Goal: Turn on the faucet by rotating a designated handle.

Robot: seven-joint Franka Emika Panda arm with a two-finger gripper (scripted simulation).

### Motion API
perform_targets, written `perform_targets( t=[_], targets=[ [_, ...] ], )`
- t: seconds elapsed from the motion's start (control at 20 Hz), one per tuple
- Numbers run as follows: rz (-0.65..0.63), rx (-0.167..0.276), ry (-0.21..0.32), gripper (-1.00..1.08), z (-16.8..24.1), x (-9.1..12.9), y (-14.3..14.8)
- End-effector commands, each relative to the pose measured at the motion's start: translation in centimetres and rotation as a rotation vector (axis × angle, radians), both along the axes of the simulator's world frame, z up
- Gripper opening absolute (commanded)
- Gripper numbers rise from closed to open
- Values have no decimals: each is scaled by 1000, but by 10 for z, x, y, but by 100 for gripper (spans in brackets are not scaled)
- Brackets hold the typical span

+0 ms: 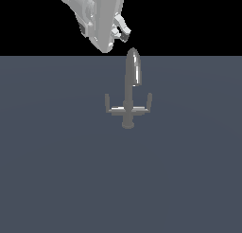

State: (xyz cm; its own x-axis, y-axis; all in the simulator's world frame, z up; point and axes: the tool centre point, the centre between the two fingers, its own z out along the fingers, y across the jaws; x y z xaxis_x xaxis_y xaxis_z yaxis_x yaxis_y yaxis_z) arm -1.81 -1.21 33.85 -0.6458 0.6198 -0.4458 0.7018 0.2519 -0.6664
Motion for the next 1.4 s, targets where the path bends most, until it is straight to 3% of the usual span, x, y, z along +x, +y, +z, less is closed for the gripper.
perform_targets(
  t=[0.0, 1.35],
  targets=[
    [55, -13, 63, -100, -9, 8, 2],
    [538, -173, 792, -100, -114, 75, 32]
  ],
)
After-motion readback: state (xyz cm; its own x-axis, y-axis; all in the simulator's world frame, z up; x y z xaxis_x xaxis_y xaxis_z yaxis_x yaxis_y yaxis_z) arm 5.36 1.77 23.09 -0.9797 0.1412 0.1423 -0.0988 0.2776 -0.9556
